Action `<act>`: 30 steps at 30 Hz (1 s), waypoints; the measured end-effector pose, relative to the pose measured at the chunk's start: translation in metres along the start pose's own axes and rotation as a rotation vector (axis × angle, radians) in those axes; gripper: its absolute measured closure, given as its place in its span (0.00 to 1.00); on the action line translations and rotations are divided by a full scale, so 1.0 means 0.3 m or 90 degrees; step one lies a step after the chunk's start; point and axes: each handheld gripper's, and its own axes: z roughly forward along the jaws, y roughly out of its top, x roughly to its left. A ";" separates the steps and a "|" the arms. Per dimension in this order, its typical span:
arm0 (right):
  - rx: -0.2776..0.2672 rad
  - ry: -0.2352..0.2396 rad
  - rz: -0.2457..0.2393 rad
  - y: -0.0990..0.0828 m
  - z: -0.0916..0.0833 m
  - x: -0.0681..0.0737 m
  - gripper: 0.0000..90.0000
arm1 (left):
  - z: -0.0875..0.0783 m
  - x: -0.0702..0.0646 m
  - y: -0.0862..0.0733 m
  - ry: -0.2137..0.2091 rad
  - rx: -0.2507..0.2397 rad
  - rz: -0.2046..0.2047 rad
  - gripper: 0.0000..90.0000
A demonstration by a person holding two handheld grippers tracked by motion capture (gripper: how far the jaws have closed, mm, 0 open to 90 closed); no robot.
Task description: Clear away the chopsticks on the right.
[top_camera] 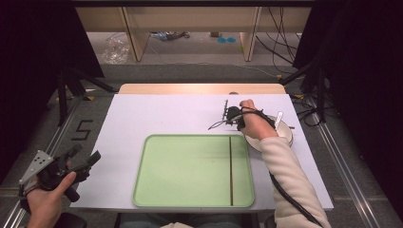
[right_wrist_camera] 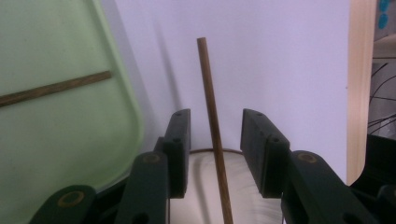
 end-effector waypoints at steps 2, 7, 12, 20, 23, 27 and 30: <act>0.004 -0.003 -0.010 0.011 0.016 0.004 0.72 | -0.001 -0.003 -0.001 0.004 0.000 -0.006 0.18; 0.014 -0.009 -0.017 0.028 0.047 0.004 0.73 | -0.001 -0.002 -0.001 0.004 0.000 -0.007 0.18; 0.015 -0.008 -0.026 0.034 0.069 -0.008 0.78 | -0.001 -0.001 -0.001 0.004 0.000 -0.006 0.18; 0.030 -0.016 -0.032 0.041 0.081 -0.005 0.90 | -0.001 -0.001 -0.001 0.003 0.000 -0.006 0.18; 0.031 -0.020 -0.038 0.042 0.082 0.001 0.96 | -0.001 -0.001 -0.001 0.003 0.001 -0.007 0.18; 0.022 -0.029 -0.051 0.044 0.068 -0.001 0.97 | -0.002 0.000 -0.001 0.003 0.002 -0.005 0.18; 0.015 -0.045 -0.043 0.045 0.045 -0.006 0.97 | -0.002 -0.001 -0.001 0.004 0.000 -0.007 0.18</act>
